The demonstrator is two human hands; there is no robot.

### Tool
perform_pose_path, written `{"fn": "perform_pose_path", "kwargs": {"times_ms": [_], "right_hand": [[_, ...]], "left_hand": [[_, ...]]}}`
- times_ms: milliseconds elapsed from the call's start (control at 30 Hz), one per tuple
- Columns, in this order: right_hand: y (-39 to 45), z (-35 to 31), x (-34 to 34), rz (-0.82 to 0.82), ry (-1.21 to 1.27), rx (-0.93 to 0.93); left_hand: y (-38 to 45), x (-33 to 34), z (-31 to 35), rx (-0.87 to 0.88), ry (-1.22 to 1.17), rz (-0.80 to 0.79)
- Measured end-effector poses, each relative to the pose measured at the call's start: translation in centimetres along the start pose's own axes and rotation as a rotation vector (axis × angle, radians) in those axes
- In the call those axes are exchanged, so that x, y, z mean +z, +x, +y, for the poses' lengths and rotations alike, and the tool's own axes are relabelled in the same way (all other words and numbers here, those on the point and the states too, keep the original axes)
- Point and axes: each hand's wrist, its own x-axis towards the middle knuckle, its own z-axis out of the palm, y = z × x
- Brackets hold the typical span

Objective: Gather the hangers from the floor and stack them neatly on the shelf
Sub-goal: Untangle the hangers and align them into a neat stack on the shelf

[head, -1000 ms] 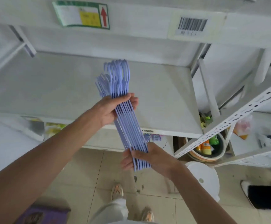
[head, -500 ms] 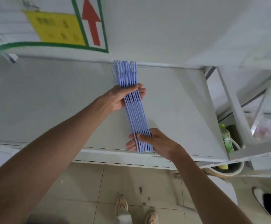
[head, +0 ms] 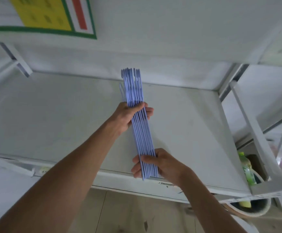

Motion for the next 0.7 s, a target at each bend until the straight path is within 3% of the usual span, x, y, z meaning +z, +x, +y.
{"fn": "perform_pose_path", "kwargs": {"times_ms": [133,267,400,467,533,633,700], "right_hand": [[2.0,-4.1,0.1,-0.012,0.143,0.034],[1.5,-6.9,-1.9,0.016,-0.028,0.113],[-0.7,-8.2,-5.0,-0.053,-0.201,0.177],[-1.3,-8.8,-6.2,-0.07,-0.26,0.189],[-1.5,-9.3,-7.1,-0.081,-0.302,0.197],[-1.9,-9.9,-9.0,-0.098,-0.33,0.201],[-2.3,-10.6,-10.3,-0.121,-0.357,0.214]], "left_hand": [[-1.6,2.2,-0.6,0.114,-0.033,0.139],[-3.5,4.7,-2.6,0.15,-0.046,0.27],[-5.0,4.5,-3.0,0.023,0.073,0.136],[-6.0,3.1,-2.9,0.004,0.282,0.069],[-7.1,0.1,-2.7,0.226,0.594,0.147],[-7.2,-5.1,-0.7,0.675,1.071,0.429],[-5.5,-7.0,1.2,0.858,1.314,0.382]]}}
